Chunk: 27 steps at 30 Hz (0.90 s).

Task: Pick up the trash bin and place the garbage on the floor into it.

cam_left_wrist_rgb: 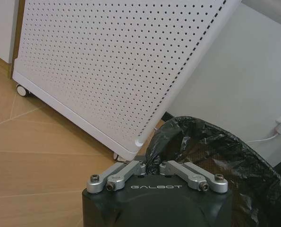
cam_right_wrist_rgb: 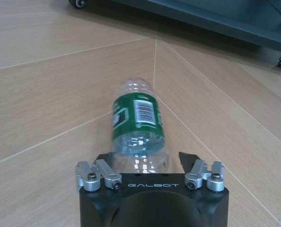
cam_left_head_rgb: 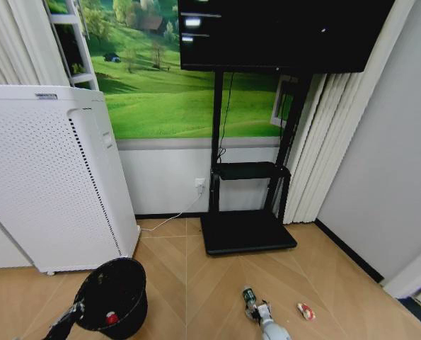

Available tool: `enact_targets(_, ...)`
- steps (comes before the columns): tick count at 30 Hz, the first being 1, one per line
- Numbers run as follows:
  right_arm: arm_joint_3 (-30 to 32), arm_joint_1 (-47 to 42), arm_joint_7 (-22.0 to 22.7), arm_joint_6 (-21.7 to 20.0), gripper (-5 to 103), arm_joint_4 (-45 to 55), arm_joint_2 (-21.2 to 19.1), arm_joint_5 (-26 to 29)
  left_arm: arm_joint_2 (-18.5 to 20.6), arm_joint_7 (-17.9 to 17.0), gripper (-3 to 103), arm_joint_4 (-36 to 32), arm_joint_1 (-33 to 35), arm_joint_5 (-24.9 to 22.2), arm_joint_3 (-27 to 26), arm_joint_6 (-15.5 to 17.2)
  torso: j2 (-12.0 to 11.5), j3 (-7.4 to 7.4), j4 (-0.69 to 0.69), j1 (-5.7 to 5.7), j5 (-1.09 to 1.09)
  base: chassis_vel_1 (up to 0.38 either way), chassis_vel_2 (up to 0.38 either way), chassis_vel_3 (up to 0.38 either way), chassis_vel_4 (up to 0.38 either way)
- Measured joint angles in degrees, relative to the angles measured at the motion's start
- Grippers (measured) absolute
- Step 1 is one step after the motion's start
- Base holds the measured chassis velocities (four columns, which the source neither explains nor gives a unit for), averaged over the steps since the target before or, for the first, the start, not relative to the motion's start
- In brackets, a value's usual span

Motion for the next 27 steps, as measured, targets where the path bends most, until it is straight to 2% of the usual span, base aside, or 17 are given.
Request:
enact_targets(1,0.0,0.0,0.0,0.0,78,0.0,0.0,0.0,0.0,0.0,6,0.0,0.0,0.0,0.0,0.0,0.0,0.0,0.0,0.0,0.0,0.0,0.0,0.0,0.0)
enact_targets(4,0.01,-0.5,-0.07,0.02,61,0.64,0.04,0.32,0.23,-0.51,6,0.09,-0.56,0.06,0.48,0.03,0.0,0.0,0.0,0.0,0.0,0.0,0.0,0.0,0.0)
enact_targets(6,0.07,-0.63,-0.1,0.07,61,0.77,0.09,0.44,0.28,-0.57,6,0.09,-0.58,0.04,0.46,0.03,0.0,0.0,0.0,0.0,0.0,0.0,0.0,0.0,0.0)
enact_targets(7,0.23,-0.88,-0.2,0.12,49,1.02,0.13,0.55,0.33,-0.57,6,0.09,-0.54,-0.1,0.22,0.05,0.0,0.0,0.0,0.0,-0.01,0.0,0.0,0.0,0.0)
enact_targets(9,0.31,-1.18,-0.27,0.14,49,1.29,0.13,0.67,0.35,-0.57,6,0.1,-0.44,-0.22,-0.04,0.05,0.0,0.0,0.0,0.0,-0.01,0.0,0.0,0.0,0.0)
enact_targets(10,0.4,-1.59,-0.36,0.14,41,1.78,0.1,0.84,0.34,-0.56,6,0.2,-0.37,-0.3,-0.21,0.05,0.0,0.0,0.0,-0.01,0.01,0.0,0.0,0.0,0.0)
enact_targets(12,0.46,-1.94,-0.41,0.13,41,2.26,0.0,1.13,0.32,-0.55,6,0.33,-0.35,-0.33,-0.27,0.05,0.0,0.0,0.01,0.0,0.0,0.0,0.0,0.0,0.0)
enact_targets(18,0.98,-3.99,-0.9,-1.36,25,7.49,-1.73,5.23,0.36,-0.47,6,0.8,-0.41,-0.4,-0.58,0.04,0.0,0.0,0.01,0.0,0.0,0.0,0.0,0.0,0.0)
enact_targets(23,2.27,-6.09,-0.95,-1.01,25,13.34,-3.11,6.25,1.07,-0.44,6,1.54,-1.1,-0.37,-0.38,-0.03,0.0,0.0,0.01,0.0,0.01,0.0,0.0,0.0,0.0)
enact_targets(27,3.87,-9.69,-1.56,0.47,25,21.6,-5.69,7.51,2.52,-1.05,6,2.32,-2.79,-0.15,0.9,-0.03,0.0,0.0,-0.01,0.0,0.0,0.0,0.0,0.0,0.0)
